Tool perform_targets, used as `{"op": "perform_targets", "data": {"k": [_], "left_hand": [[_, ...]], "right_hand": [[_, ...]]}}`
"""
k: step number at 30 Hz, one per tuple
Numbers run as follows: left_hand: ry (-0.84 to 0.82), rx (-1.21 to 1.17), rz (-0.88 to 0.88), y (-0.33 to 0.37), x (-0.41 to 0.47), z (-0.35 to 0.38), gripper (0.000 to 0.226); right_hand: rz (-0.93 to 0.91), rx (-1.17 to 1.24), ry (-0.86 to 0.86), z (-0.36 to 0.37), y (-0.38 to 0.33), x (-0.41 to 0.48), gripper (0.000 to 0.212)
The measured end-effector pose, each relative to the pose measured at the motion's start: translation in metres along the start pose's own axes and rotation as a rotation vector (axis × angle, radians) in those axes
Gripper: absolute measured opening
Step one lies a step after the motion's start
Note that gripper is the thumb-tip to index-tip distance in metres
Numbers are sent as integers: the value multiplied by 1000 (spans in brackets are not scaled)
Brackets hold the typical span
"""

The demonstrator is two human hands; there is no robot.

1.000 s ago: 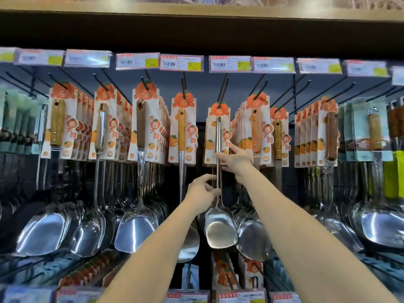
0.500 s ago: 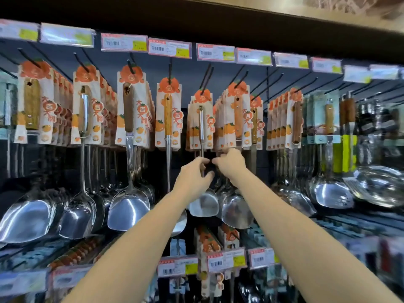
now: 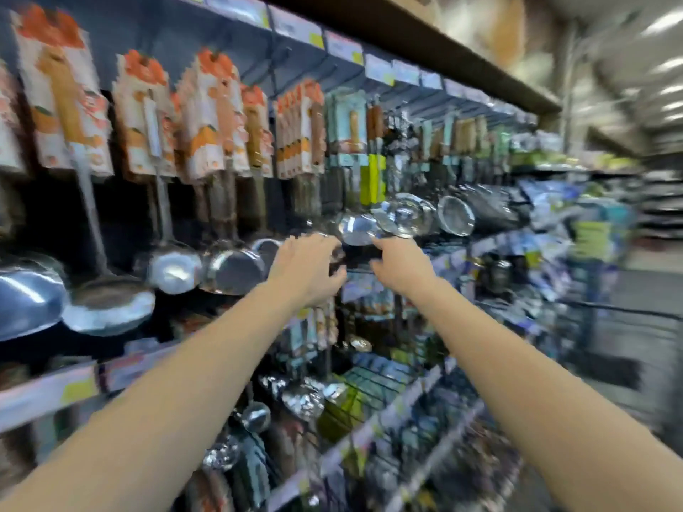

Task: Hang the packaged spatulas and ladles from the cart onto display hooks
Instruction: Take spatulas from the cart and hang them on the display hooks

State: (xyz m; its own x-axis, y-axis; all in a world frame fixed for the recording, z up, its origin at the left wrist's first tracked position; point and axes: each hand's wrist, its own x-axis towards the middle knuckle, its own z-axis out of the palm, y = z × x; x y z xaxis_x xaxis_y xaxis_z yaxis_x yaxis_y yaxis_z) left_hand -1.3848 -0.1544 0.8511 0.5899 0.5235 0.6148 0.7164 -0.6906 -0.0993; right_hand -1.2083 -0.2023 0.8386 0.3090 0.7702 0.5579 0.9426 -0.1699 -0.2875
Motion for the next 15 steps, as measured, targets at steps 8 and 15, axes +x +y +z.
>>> {"op": "perform_targets", "data": {"k": [8, 15], "left_hand": [[-114, -192, 197, 169, 46, 92, 53], [-255, -293, 344, 330, 91, 189, 60]], "right_hand": [[272, -175, -32, -32, 191, -65, 30], [472, -254, -103, -38, 372, -116, 34]]}}
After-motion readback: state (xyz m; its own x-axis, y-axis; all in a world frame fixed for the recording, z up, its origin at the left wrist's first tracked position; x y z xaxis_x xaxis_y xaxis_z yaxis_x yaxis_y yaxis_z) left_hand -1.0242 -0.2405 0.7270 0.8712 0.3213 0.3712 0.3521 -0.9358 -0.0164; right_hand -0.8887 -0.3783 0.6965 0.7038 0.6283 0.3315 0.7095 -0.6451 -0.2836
